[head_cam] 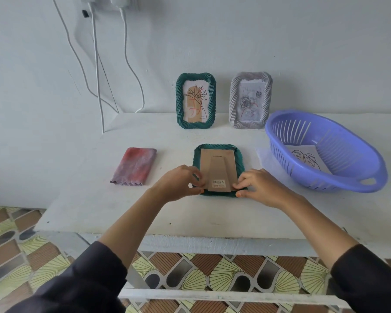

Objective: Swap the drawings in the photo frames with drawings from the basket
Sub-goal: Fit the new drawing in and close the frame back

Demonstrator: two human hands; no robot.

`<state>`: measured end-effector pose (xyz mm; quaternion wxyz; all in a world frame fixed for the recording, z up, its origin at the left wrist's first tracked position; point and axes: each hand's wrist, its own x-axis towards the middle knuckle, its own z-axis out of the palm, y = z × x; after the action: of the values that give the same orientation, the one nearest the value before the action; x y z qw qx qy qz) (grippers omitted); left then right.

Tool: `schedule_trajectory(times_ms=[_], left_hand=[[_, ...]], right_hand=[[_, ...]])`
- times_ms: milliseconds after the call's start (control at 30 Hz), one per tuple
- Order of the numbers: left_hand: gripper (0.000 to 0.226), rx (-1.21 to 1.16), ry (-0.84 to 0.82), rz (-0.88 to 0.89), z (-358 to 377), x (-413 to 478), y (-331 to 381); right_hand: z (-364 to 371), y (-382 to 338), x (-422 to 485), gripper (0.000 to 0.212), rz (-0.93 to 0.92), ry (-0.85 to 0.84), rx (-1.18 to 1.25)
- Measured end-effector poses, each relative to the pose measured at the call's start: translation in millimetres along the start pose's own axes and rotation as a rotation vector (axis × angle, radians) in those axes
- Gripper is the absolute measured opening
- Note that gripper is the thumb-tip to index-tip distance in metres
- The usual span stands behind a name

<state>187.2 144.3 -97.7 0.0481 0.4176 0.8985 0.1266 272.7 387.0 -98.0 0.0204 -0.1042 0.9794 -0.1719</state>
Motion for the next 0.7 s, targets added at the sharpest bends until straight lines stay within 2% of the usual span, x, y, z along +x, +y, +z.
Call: schedule_trajectory(times_ms=[167,467,600,700], left_hand=[[0.022,0.049,0.041,0.02,3.9,-1.4,-1.5],[0.024,0.097,0.027,0.051,4.4,-1.7,-2.2],[0.02,-0.042,0.104,0.032,4.6,-4.5,-2.4],[0.013,-0.144,0.162,0.041,5.4,-8.1,-2.0]], right_hand=[[-1.2,3.1,2.8,0.028,0.046,-0.008,0.131],[-4.2,0.5,5.3,0.023,0.015,-0.002,0.088],[-4.3,-2.4,4.1,0.025,0.001,0.029,0.034],[-2.0,-3.7,-0.6,0.024,0.022,0.135,0.045]])
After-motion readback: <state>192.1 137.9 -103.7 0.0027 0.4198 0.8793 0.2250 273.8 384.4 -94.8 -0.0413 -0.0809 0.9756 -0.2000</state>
